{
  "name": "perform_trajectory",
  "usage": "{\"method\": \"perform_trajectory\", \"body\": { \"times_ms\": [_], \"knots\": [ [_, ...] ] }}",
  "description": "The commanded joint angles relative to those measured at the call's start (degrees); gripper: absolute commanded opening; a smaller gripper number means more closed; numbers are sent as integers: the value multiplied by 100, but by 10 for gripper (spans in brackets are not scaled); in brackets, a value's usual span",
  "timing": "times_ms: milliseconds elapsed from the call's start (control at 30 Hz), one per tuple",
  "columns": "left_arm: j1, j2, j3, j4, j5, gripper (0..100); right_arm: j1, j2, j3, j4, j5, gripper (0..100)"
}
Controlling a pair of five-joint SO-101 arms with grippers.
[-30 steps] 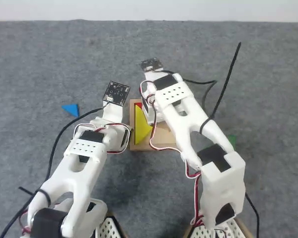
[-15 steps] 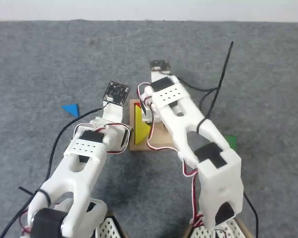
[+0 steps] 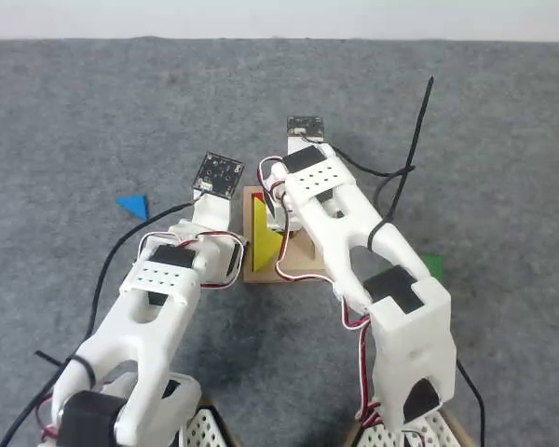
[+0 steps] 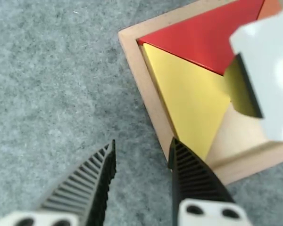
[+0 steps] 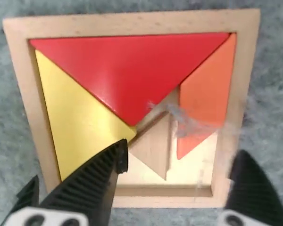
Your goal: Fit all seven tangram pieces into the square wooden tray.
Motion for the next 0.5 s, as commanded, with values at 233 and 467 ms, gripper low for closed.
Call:
{"method": "perform_trajectory", "body": {
  "times_ms": [233, 467],
  "knots": [
    [-26, -220, -110, -88, -26, 182, 215, -505, -255, 66, 703, 292],
    [-26, -220, -110, -88, -26, 182, 690, -505, -273, -40, 1029, 210]
  ]
}}
